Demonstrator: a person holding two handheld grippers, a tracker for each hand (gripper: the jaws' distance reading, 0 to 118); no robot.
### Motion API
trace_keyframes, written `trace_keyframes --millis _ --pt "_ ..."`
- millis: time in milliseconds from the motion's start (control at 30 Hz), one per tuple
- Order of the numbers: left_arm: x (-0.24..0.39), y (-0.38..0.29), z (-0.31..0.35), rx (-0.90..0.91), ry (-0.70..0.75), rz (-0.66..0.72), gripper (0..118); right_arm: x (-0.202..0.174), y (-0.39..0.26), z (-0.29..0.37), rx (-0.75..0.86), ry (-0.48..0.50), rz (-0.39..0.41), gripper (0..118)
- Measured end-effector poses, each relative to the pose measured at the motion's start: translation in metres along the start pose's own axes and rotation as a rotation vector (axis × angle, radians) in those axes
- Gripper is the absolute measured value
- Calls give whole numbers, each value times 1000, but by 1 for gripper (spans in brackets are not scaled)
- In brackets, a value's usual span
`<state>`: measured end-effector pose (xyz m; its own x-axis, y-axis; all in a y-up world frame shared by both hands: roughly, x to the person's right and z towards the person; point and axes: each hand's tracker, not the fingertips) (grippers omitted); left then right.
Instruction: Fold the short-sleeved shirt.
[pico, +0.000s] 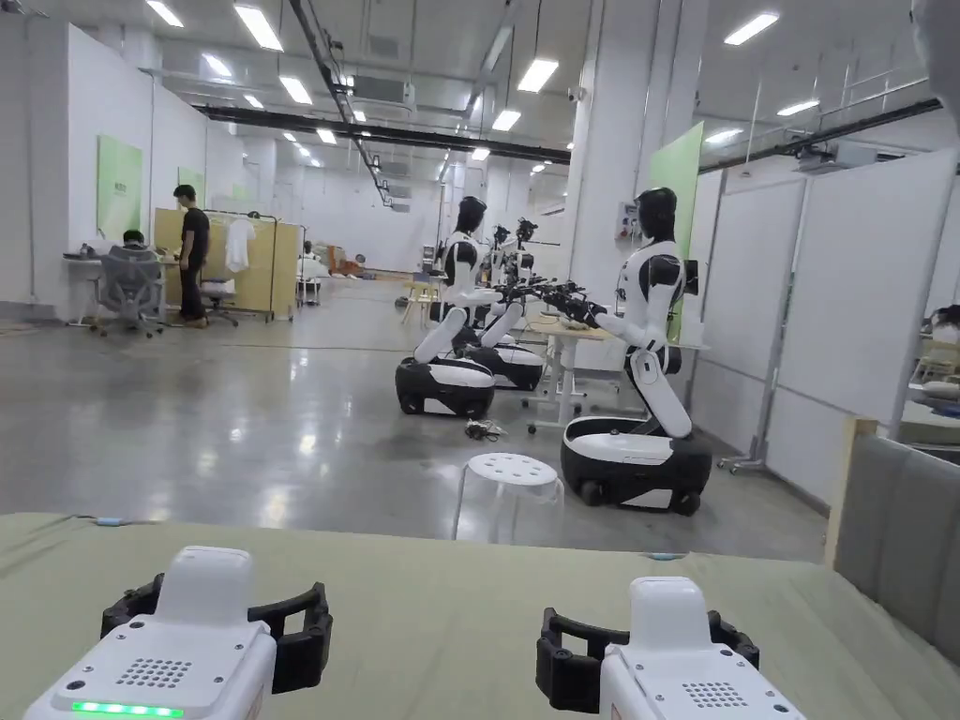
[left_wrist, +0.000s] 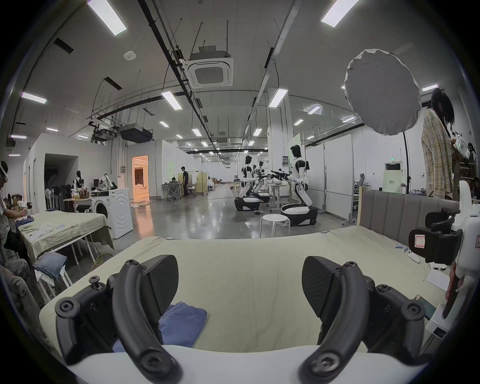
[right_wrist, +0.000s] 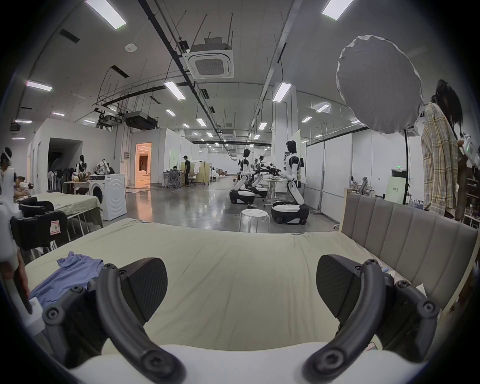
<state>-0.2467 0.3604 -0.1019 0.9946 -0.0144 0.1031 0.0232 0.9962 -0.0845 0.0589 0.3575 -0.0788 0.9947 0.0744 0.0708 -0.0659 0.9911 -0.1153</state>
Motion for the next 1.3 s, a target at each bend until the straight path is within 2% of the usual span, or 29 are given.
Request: trace_keyframes --millis 233,300,333,367,400,433,467,500,533,833,967,1100,1167,1300 --pt "1 1 -1 -5 -1 -7 98 -1 2 -1 1 3 10 115" --pt "1 1 -1 -10 1 -8 96 -2 2 -1 -2 4 11 110" --pt "0 1 -1 -16 -1 -6 88 -2 1 -1 -2 6 12 98" --pt "-1 1 -1 -25 -12 2 54 -2 2 1 -5 12 14 66" --pt "-2 1 1 -26 -39 13 3 -2 2 2 -4 11 17 5" --pt "-2 0 1 -28 -43 13 3 -4 2 2 -4 -12 32 0" --pt "-1 0 1 -33 31 6 3 -4 1 2 -6 -42 50 0" --pt "-1 -1 2 -20 8 -15 3 -7 3 2 33 -55 59 0" --pt "-3 -2 2 -26 -37 -7 3 -7 5 1 17 -13 45 0" --pt "-9 -5 7 -18 7 -11 3 -23 11 3 19 7 69 0" --pt "-46 -8 26 -31 96 -31 3 -62 11 -5 5 130 14 0" --pt "-104 -17 64 -37 277 -48 3 -129 2 -4 2 275 37 0" --pt "-134 -24 81 -67 341 -42 3 -156 -4 1 3 352 19 0" --pt "-178 -35 98 -190 383 -63 3 -195 -19 11 -29 443 7 0"
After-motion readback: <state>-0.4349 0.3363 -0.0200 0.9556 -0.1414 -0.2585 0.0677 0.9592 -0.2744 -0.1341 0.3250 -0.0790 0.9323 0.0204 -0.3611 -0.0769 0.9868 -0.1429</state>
